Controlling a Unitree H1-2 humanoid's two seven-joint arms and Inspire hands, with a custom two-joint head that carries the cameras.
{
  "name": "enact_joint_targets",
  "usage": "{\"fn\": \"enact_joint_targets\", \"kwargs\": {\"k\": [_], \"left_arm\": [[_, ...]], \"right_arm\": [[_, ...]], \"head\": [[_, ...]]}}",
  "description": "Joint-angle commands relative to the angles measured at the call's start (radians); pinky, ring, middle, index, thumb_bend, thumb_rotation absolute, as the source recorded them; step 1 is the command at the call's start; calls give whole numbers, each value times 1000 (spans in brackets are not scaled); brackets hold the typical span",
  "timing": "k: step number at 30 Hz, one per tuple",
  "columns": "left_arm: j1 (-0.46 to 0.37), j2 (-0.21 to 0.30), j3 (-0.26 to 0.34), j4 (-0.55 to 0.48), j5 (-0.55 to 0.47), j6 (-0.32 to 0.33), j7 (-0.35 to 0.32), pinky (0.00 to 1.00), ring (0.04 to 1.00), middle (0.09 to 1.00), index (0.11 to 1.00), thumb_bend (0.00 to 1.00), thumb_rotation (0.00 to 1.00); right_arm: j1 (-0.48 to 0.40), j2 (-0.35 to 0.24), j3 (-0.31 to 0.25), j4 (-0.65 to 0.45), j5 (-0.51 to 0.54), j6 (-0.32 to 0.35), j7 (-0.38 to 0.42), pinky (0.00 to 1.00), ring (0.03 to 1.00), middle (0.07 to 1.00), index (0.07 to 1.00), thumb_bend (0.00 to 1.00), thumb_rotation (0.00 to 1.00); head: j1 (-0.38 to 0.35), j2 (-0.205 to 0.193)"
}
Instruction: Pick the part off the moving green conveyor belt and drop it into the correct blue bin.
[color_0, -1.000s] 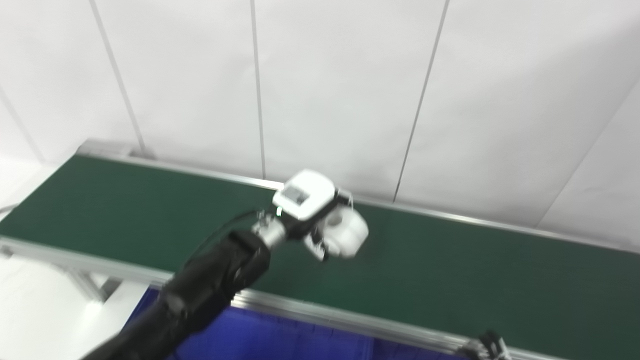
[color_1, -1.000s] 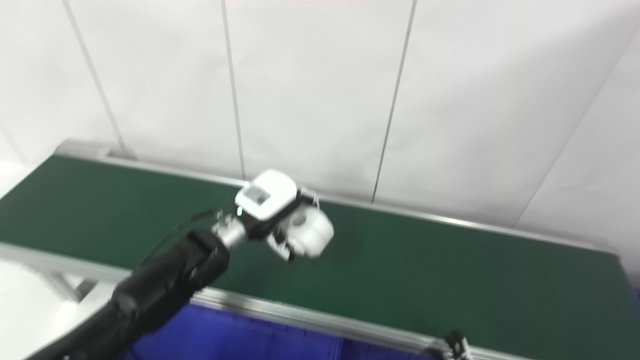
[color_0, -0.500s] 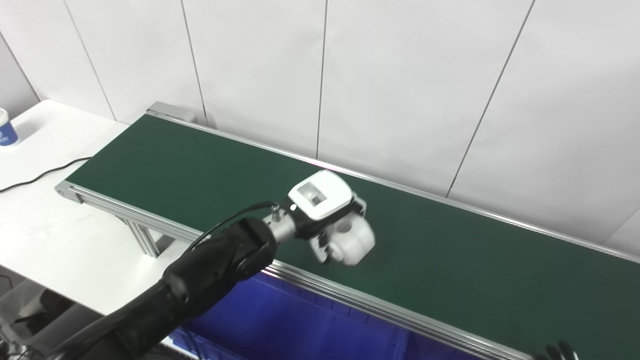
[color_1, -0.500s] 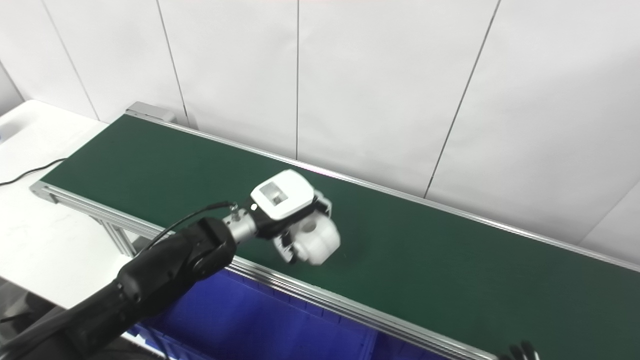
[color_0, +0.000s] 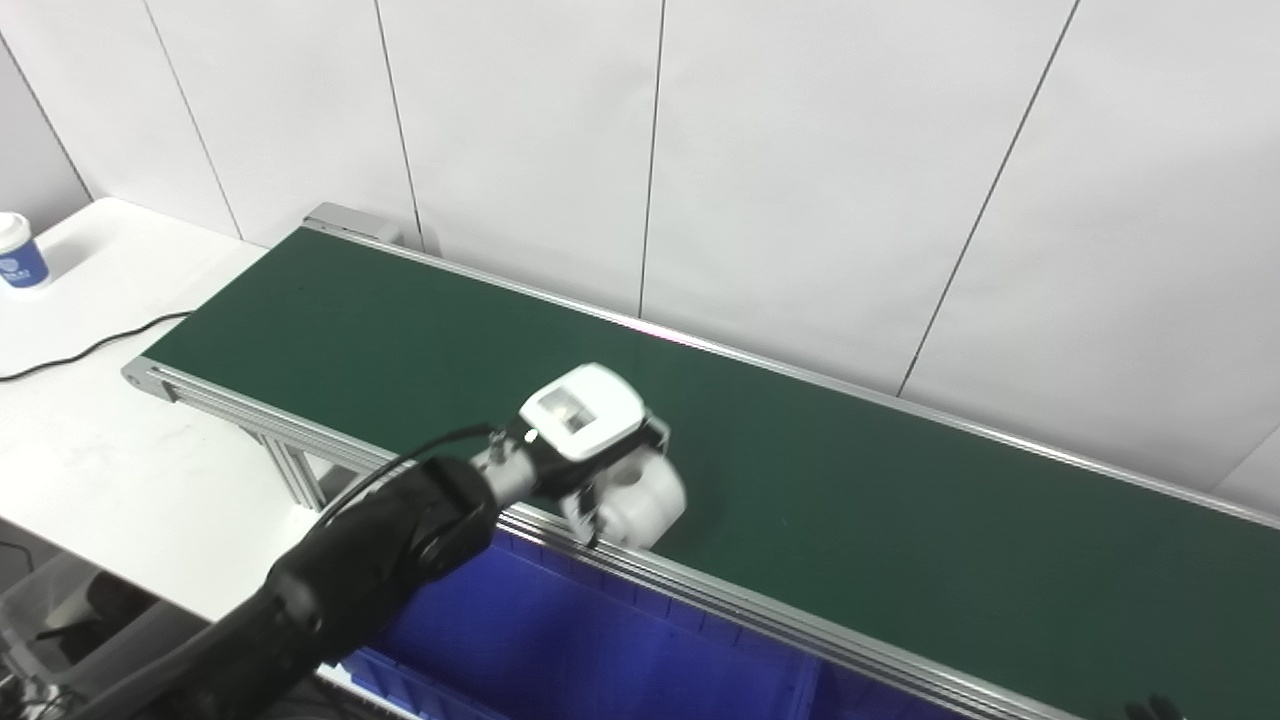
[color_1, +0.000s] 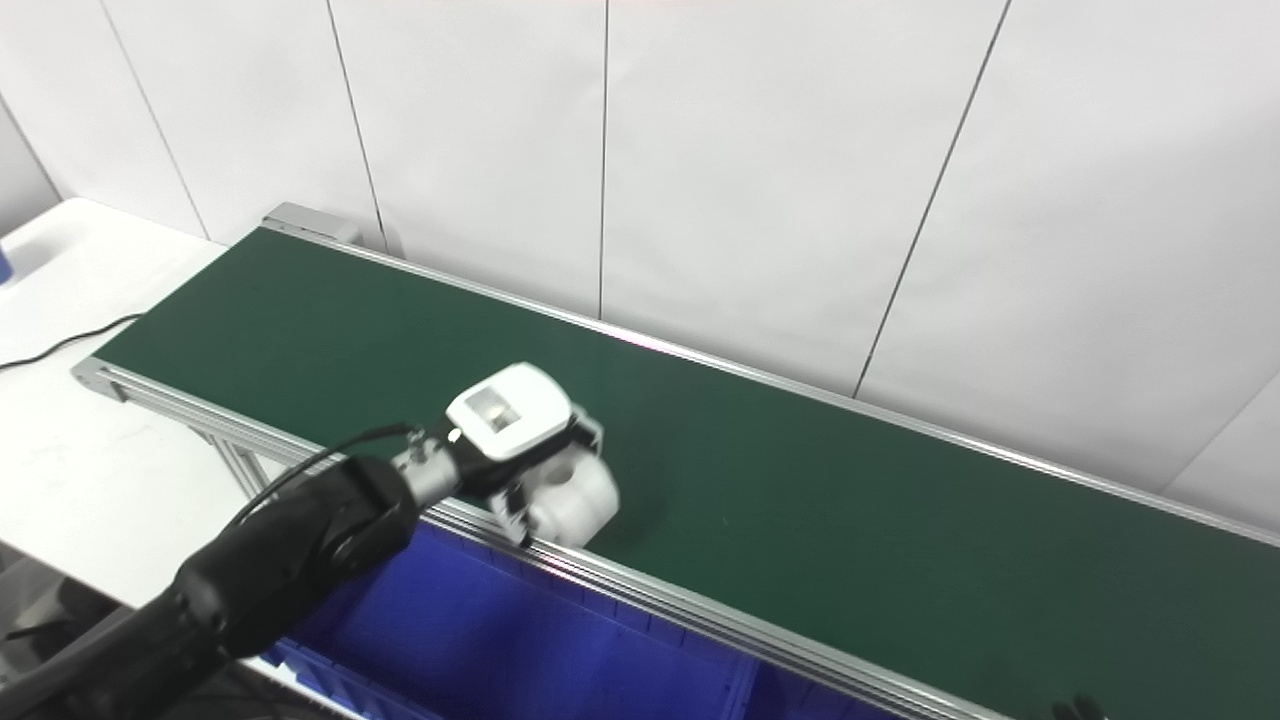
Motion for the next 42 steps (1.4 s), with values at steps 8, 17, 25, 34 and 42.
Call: {"fn": "enact_joint_targets", "kwargs": {"k": [8, 17, 25, 34, 42], "left_arm": [[37, 56, 23, -49, 16, 31, -87, 460, 508, 510, 470, 518, 0], [28, 64, 5, -39, 5, 22, -185, 543, 552, 520, 466, 515, 0], [17, 79, -12, -37, 28, 74, -306, 587, 572, 503, 487, 514, 0], [20, 93, -43, -44, 65, 106, -367, 598, 565, 519, 500, 511, 44], [6, 106, -58, -86, -54, 175, -626, 688, 670, 648, 642, 872, 562]], "right_arm": [[-9, -8, 5, -52, 27, 6, 43, 890, 885, 920, 949, 883, 971], [-59, -29, -8, -27, 41, 40, 66, 929, 908, 939, 965, 818, 1000], [-62, -38, -13, -9, 44, 33, 77, 929, 903, 942, 976, 815, 1000], [-48, -17, -3, -31, 25, 26, 66, 906, 898, 928, 957, 829, 1000], [-39, 0, 6, -60, -5, 39, 54, 916, 886, 924, 969, 846, 1000]], "head": [[78, 32], [154, 45], [127, 35], [82, 36], [74, 33]]}}
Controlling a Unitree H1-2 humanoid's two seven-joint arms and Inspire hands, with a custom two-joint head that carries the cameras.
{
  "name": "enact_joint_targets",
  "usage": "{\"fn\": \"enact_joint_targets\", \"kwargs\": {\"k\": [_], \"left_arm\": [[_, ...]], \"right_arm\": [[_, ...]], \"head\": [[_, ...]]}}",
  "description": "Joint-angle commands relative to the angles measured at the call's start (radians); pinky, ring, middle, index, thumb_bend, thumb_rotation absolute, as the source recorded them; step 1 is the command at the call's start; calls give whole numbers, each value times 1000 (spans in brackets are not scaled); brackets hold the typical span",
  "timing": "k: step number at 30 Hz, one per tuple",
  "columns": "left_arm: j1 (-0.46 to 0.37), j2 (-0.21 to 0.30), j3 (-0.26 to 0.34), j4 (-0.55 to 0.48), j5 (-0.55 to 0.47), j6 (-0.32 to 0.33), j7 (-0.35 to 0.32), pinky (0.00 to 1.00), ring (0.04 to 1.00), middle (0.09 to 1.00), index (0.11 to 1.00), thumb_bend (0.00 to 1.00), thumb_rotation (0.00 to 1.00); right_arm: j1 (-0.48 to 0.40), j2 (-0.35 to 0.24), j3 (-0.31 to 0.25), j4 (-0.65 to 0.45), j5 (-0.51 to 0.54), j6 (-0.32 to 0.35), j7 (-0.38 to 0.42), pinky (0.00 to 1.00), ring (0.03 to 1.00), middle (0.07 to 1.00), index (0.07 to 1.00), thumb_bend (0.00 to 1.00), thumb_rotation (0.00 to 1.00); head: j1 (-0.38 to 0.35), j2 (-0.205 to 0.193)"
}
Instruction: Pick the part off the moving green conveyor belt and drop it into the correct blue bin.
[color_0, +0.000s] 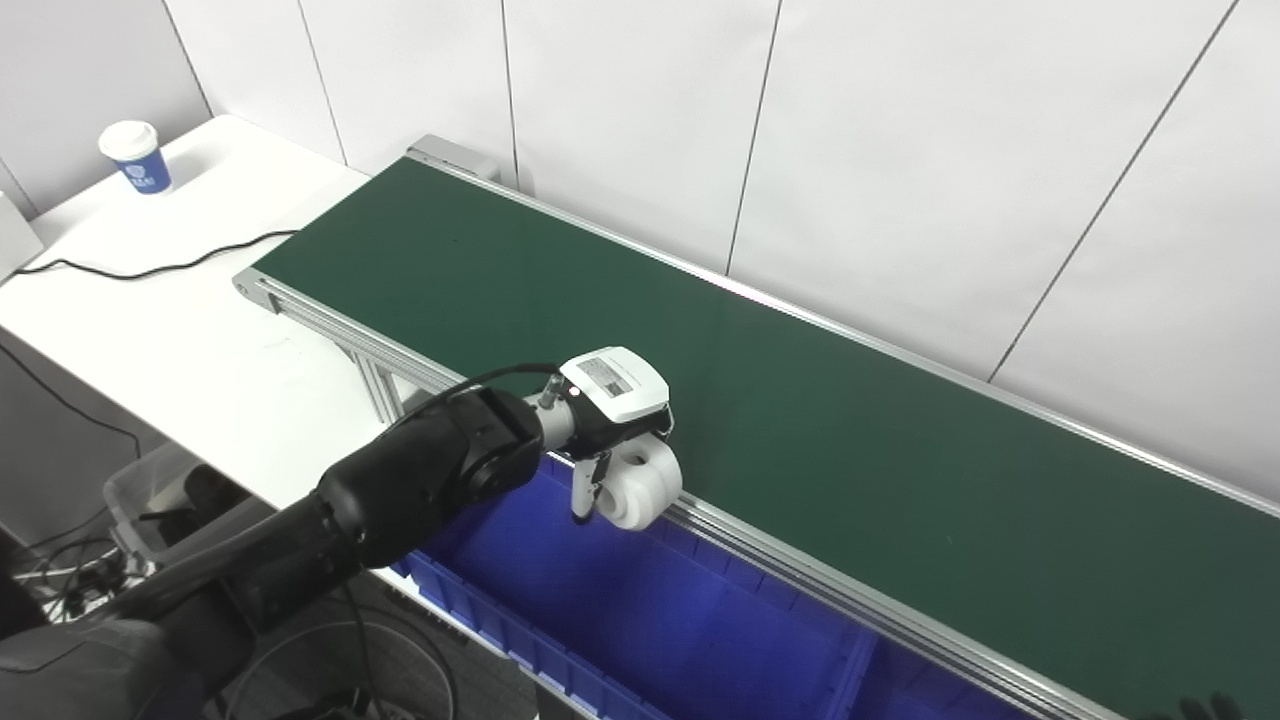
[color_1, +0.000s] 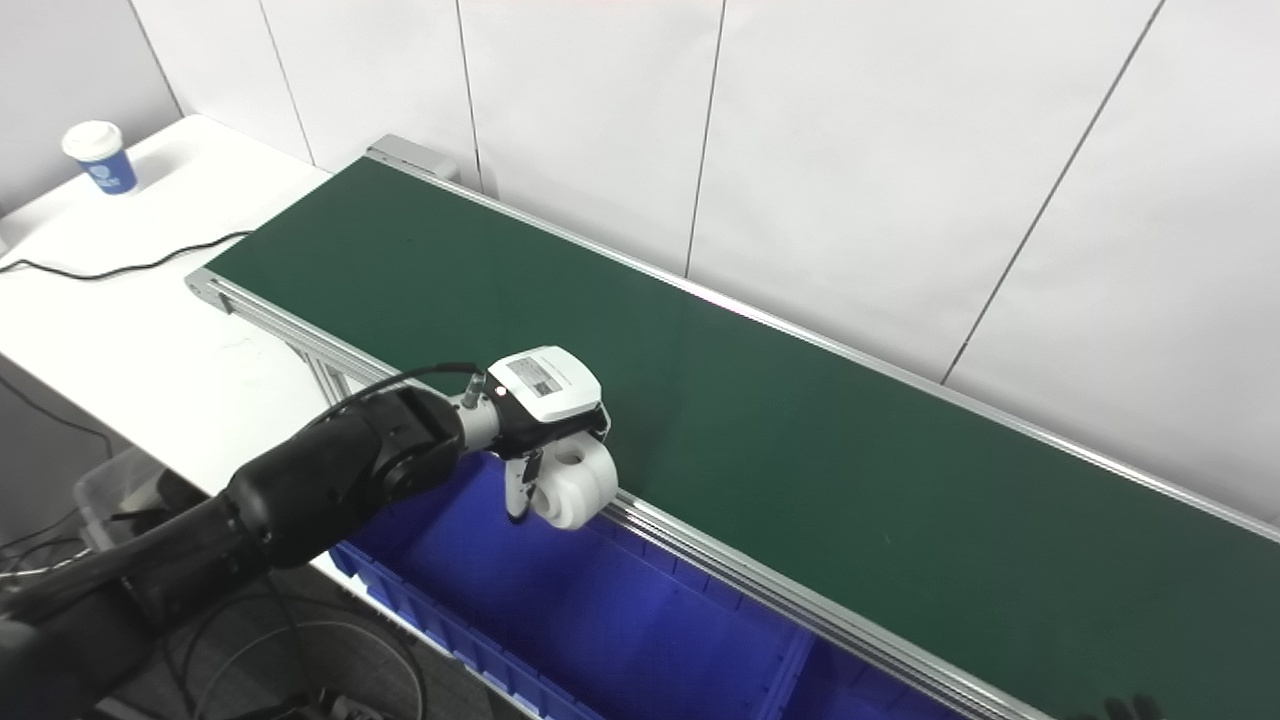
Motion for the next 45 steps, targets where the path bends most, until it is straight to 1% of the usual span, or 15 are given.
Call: {"fn": "enact_joint_targets", "kwargs": {"k": [1, 4, 13, 16, 17, 24, 29, 30, 31, 32, 33, 37, 40, 41, 45], "left_arm": [[30, 38, -26, 16, -38, 16, -123, 697, 677, 653, 643, 874, 558], [19, 40, -23, -1, -83, 41, -190, 730, 698, 662, 638, 882, 529], [-22, 56, -26, -73, -157, 128, -342, 560, 586, 610, 613, 899, 491], [-27, 56, -26, -106, -138, 170, -376, 673, 684, 675, 632, 969, 496], [-26, 55, -24, -111, -137, 175, -377, 719, 778, 754, 683, 991, 495], [-21, 46, -10, -117, -189, 136, -359, 915, 909, 889, 821, 985, 504], [25, 20, 87, -168, -391, 154, -325, 822, 916, 900, 829, 964, 519], [42, 9, 121, -185, -456, 159, -314, 816, 918, 904, 833, 960, 525], [63, -12, 156, -208, -518, 172, -294, 801, 916, 909, 840, 947, 535], [88, -30, 191, -235, -570, 177, -269, 778, 908, 909, 844, 937, 542], [115, -57, 223, -261, -618, 181, -238, 778, 912, 926, 878, 921, 629], [224, -177, 328, -354, -757, 186, -97, 727, 861, 887, 863, 844, 618], [296, -293, 351, -386, -810, 188, 9, 731, 848, 879, 882, 812, 600], [313, -316, 353, -375, -821, 167, 36, 747, 855, 888, 896, 806, 603], [365, -404, 350, -345, -886, 146, 108, 841, 894, 922, 950, 791, 604]], "right_arm": [[-13, 3, -1, -43, -7, -7, -3, 911, 886, 924, 969, 846, 1000], [-15, 6, -1, -41, -8, -7, -4, 906, 892, 925, 968, 847, 1000], [-20, 10, 1, -39, -3, -1, -5, 924, 898, 924, 970, 850, 998], [-22, 8, 3, -35, -5, -3, -4, 936, 903, 929, 972, 854, 999], [-22, 8, 3, -33, -10, -5, -6, 934, 901, 929, 971, 849, 1000], [-20, 9, 6, -35, -13, -5, -8, 924, 902, 929, 967, 872, 994], [-7, 30, 13, -64, -24, 16, -27, 898, 886, 924, 961, 901, 978], [-2, 43, 15, -78, -29, 26, -36, 890, 882, 921, 957, 906, 973], [1, 53, 18, -90, -35, 35, -43, 880, 875, 915, 947, 908, 964], [3, 68, 24, -104, -43, 45, -53, 870, 867, 908, 939, 905, 960], [5, 79, 31, -118, -55, 55, -61, 863, 864, 902, 934, 907, 952], [14, 144, 76, -176, -103, 91, -86, 893, 896, 923, 958, 887, 942], [18, 178, 123, -207, -220, 125, -132, 903, 899, 937, 973, 916, 984], [17, 190, 138, -210, -254, 132, -146, 902, 898, 937, 979, 906, 992], [9, 236, 164, -203, -308, 137, -183, 911, 895, 935, 974, 812, 1000]], "head": [[-1, 0], [-2, 0], [-2, -4], [-1, -7], [-2, -9], [-16, -8], [-121, 17], [-184, 31], [-184, 31], [-256, 45], [-256, 45], [-480, 66], [-556, 62], [-610, 56], [-688, 36]]}}
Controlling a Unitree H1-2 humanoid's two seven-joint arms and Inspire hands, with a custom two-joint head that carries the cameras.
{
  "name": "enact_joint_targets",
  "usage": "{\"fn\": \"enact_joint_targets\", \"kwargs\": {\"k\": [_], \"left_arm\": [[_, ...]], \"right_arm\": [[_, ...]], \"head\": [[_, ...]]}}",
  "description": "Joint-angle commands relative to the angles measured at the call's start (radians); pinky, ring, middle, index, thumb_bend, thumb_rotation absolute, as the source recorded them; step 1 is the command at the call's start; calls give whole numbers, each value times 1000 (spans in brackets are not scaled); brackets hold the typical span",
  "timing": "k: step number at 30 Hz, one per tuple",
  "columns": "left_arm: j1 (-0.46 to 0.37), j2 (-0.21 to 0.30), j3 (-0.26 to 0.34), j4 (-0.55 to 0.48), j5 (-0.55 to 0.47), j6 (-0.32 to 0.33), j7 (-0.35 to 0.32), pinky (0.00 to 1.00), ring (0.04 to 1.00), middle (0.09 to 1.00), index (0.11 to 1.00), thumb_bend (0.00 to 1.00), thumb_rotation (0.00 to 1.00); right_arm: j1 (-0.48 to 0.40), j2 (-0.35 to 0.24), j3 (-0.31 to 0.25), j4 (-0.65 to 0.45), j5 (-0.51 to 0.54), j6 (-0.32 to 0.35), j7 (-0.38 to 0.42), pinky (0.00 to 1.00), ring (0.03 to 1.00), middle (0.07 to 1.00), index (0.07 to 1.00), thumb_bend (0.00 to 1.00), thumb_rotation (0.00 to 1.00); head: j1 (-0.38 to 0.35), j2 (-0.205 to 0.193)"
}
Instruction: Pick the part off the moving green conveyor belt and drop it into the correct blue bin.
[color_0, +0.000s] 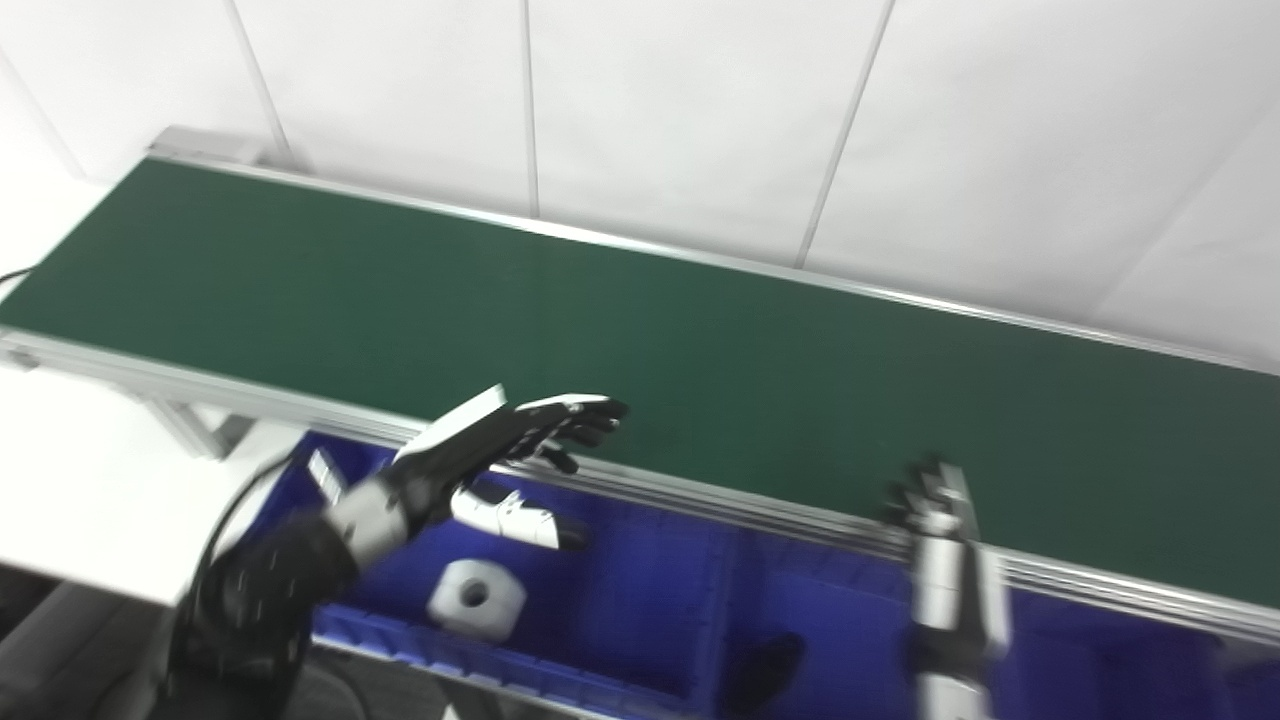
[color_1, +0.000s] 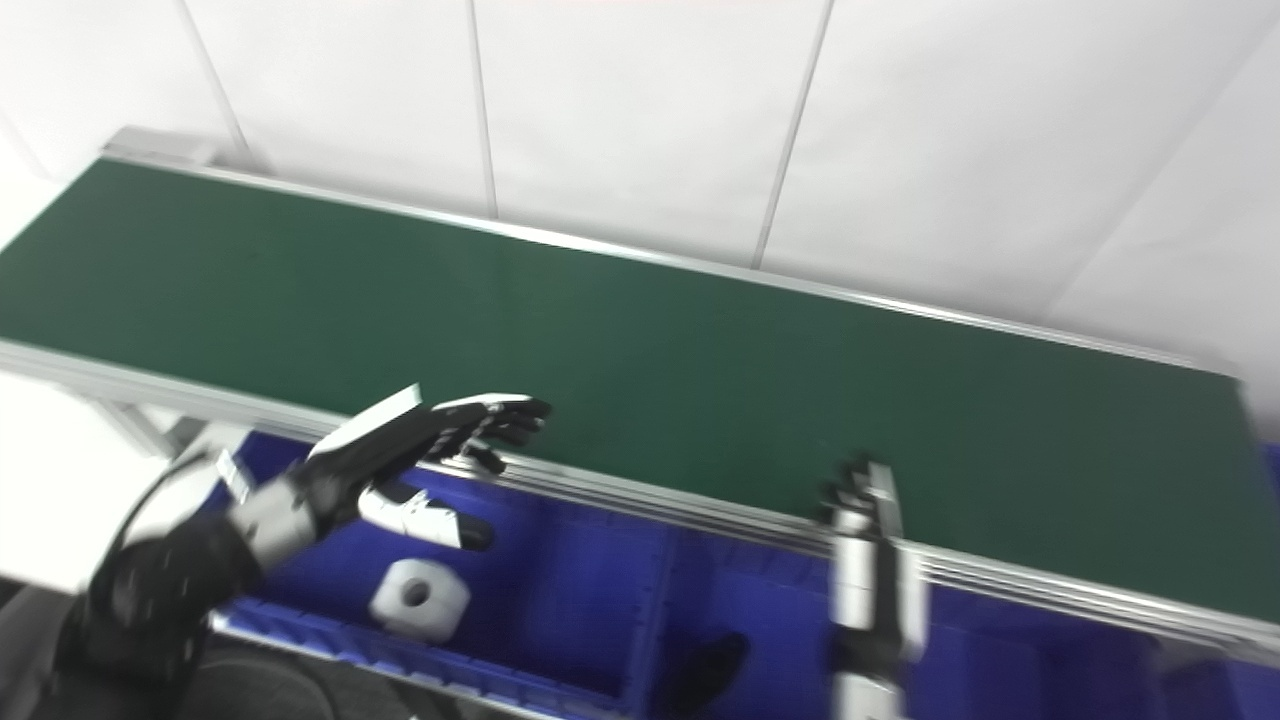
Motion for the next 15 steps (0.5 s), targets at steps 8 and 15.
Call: {"fn": "enact_joint_targets", "kwargs": {"k": [8, 15], "left_arm": [[37, -92, -38, 37, -40, -70, 154, 907, 959, 990, 999, 760, 642], [36, -166, -77, 212, 10, -226, 289, 992, 997, 1000, 1000, 678, 623]], "right_arm": [[-55, 75, 8, 50, -20, -37, -79, 917, 918, 938, 960, 781, 995], [-52, 67, 19, 88, -10, -74, -81, 905, 920, 937, 966, 810, 983]], "head": [[-141, -73], [-134, -119]]}}
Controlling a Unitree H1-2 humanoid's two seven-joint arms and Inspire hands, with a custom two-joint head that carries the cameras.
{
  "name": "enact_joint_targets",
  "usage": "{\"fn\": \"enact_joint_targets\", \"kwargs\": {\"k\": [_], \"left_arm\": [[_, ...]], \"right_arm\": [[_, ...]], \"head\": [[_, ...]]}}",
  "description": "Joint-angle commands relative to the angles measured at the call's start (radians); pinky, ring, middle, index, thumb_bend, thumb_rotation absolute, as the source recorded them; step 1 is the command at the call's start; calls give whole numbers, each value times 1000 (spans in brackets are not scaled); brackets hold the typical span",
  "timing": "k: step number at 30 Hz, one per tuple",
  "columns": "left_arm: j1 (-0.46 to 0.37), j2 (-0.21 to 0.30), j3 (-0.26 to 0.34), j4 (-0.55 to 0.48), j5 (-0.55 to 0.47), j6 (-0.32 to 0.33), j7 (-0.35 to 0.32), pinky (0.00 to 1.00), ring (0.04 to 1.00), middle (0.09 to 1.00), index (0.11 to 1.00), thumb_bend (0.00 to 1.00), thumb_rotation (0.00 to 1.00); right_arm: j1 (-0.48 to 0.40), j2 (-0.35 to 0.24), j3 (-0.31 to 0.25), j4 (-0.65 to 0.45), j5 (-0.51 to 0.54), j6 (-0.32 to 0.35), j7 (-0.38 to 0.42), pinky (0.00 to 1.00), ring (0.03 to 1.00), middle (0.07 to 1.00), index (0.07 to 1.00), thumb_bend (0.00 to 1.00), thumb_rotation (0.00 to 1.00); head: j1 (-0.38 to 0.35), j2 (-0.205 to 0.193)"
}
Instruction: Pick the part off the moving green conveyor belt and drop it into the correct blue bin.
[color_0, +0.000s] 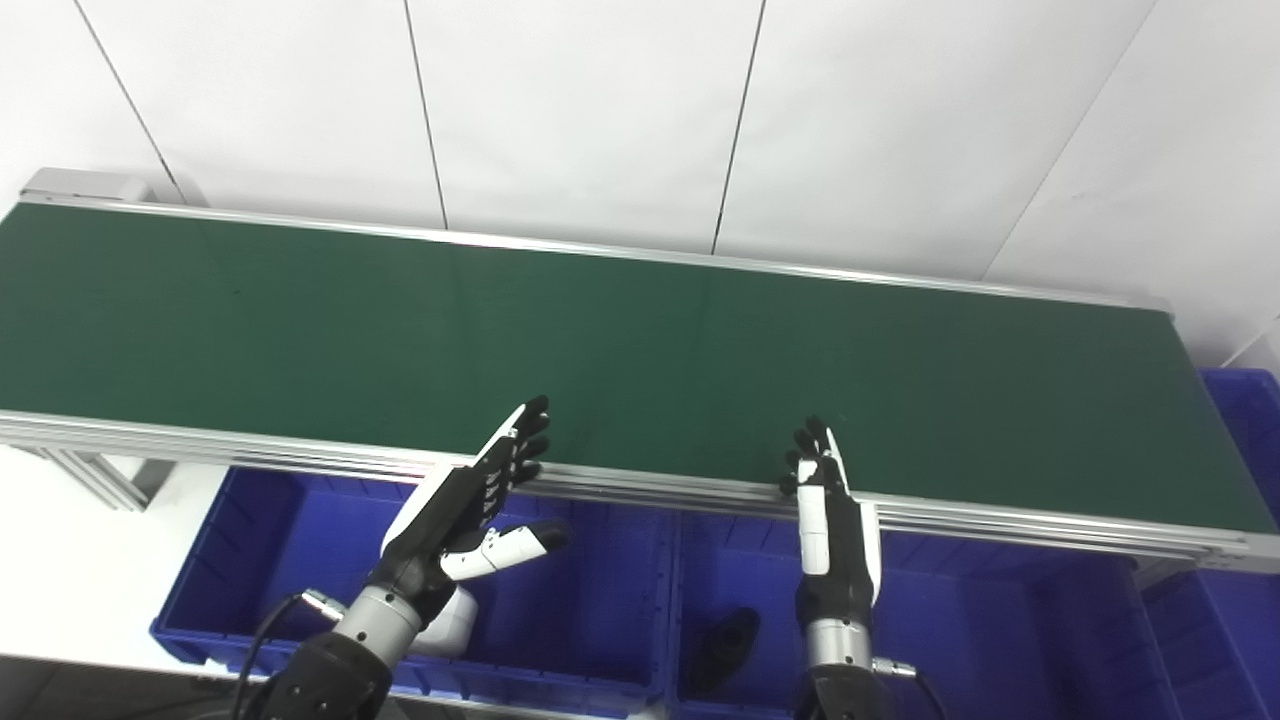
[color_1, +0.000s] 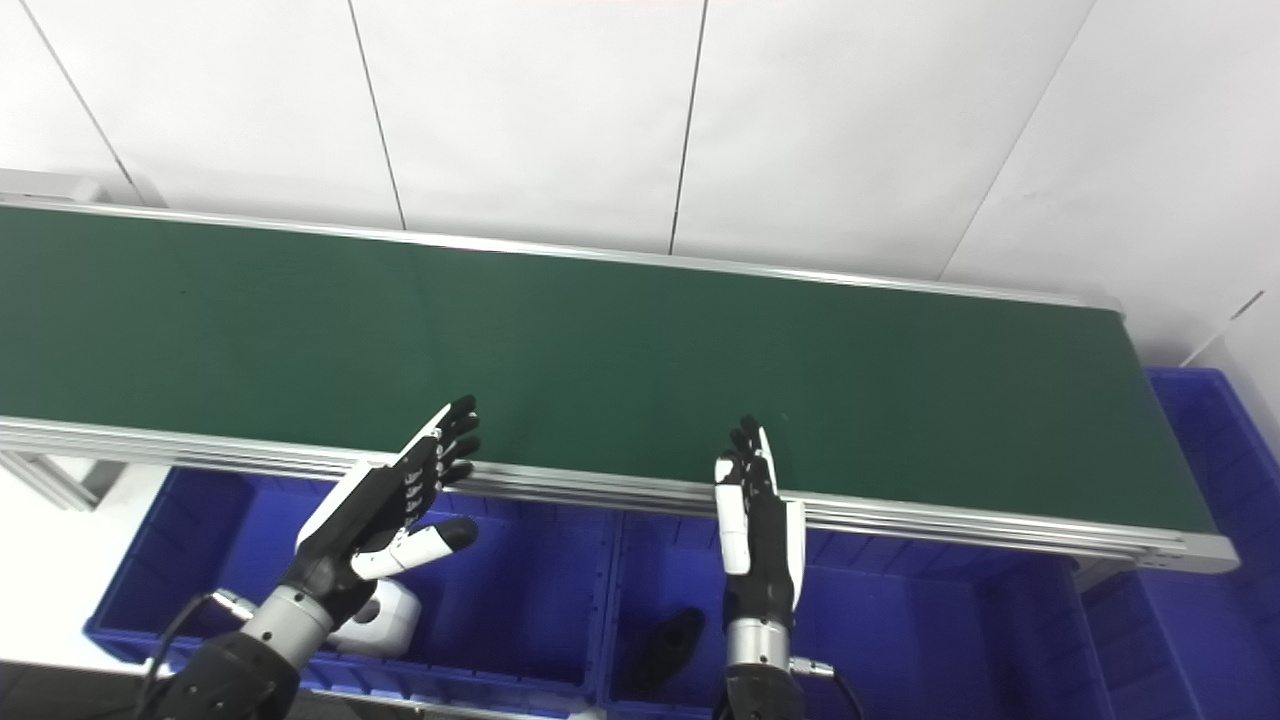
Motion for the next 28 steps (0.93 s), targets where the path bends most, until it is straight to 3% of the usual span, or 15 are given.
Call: {"fn": "enact_joint_targets", "kwargs": {"k": [1, 11, 18, 28], "left_arm": [[-10, -36, -22, 18, 15, -80, 48, 996, 999, 1000, 1000, 671, 621], [-19, -106, -107, 168, 84, -263, 148, 1000, 1000, 1000, 1000, 632, 522], [-2, -109, -164, 190, 136, -299, 181, 1000, 1000, 1000, 1000, 635, 483], [18, -112, -186, 202, 151, -317, 221, 976, 1000, 1000, 1000, 633, 489]], "right_arm": [[3, 12, 12, -11, -5, -47, -2, 912, 921, 939, 965, 817, 984], [73, -27, -3, -37, -16, -78, -12, 914, 908, 944, 966, 795, 1000], [99, -56, -9, -32, -12, -100, -8, 904, 900, 941, 966, 803, 1000], [114, -80, -12, -14, 14, -123, 12, 878, 885, 922, 962, 823, 1000]], "head": [[10, -8], [65, -41], [111, -57], [161, -92]]}}
